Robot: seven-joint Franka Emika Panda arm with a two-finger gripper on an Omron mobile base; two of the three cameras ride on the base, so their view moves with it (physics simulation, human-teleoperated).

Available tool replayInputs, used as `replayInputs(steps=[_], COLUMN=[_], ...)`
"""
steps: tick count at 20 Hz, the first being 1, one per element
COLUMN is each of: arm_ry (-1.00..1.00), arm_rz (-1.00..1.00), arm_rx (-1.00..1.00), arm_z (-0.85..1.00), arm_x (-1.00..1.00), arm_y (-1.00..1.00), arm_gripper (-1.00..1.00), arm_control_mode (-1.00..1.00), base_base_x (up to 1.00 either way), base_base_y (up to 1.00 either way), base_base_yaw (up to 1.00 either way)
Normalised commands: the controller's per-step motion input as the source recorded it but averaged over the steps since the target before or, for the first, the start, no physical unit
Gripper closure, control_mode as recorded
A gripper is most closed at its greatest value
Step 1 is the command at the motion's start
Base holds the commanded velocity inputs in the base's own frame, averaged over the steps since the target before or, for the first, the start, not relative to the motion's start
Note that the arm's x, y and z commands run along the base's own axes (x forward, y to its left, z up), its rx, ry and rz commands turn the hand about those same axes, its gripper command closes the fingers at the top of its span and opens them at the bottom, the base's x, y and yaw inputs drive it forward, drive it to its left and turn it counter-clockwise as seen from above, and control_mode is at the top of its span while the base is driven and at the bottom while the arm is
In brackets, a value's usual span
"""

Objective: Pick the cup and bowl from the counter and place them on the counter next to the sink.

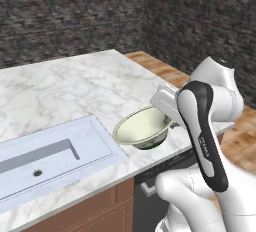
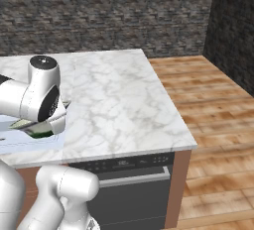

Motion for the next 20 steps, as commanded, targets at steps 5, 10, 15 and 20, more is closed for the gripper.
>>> replayInputs(steps=[5,10,15,20], arm_ry=[0.05,0.03,-0.02,-0.06], arm_rz=[-0.03,-0.05,-0.01,0.0], arm_rx=[-0.03,-0.07,-0.01,0.0], arm_z=[-0.28,-0.68,-0.39,-0.28], arm_x=[0.92,1.0,0.73,0.74], arm_y=[0.0,0.04,0.03,0.03], arm_gripper=[1.0,1.0,1.0,1.0], arm_control_mode=[-1.0,-1.0,-1.0,-1.0], base_base_x=[0.0,0.0,0.0,0.0], base_base_y=[0.0,0.0,0.0,0.0], base_base_yaw=[0.0,0.0,0.0,0.0])
